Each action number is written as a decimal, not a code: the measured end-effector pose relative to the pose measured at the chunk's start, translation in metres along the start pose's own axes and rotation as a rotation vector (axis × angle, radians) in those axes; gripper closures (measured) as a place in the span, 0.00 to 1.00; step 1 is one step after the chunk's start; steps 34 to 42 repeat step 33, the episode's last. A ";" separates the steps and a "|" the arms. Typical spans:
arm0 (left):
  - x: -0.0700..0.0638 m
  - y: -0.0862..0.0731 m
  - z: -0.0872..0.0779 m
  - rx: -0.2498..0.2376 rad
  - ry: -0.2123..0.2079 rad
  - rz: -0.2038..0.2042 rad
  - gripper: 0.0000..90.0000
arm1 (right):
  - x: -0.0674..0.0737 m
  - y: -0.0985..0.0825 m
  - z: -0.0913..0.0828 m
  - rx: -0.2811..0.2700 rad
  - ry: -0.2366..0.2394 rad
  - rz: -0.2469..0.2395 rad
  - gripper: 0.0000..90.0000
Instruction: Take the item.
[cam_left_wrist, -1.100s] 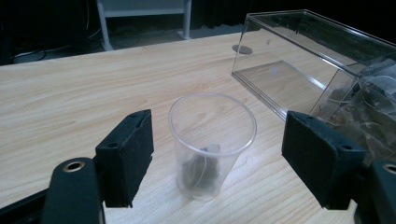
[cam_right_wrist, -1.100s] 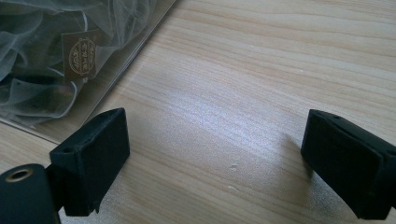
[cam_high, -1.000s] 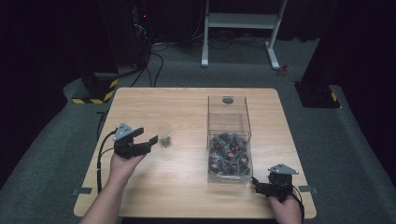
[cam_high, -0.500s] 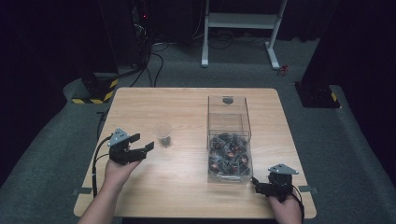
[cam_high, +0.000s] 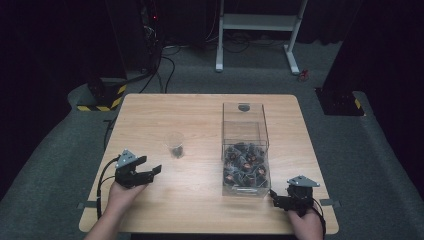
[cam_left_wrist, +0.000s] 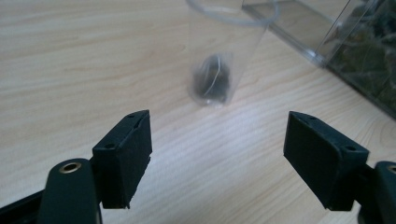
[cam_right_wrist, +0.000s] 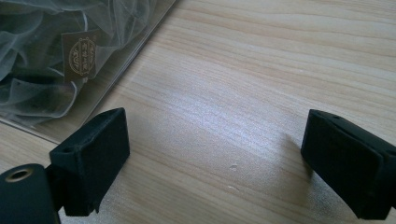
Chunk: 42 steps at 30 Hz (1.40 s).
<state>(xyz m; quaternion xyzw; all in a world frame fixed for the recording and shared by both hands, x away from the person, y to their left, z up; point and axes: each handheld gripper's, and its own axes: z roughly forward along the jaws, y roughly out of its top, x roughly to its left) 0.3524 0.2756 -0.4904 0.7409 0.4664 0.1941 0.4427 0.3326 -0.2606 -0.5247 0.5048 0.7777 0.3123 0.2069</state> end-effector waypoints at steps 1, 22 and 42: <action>0.000 -0.004 0.001 0.012 0.005 0.006 0.27 | 0.000 0.000 0.000 0.000 0.000 0.000 0.09; -0.015 -0.051 -0.002 0.174 0.140 0.055 0.15 | 0.001 -0.001 -0.001 0.001 0.000 0.003 0.09; -0.016 -0.050 -0.001 0.182 0.144 0.047 0.12 | 0.001 0.000 -0.001 0.000 0.000 -0.001 0.08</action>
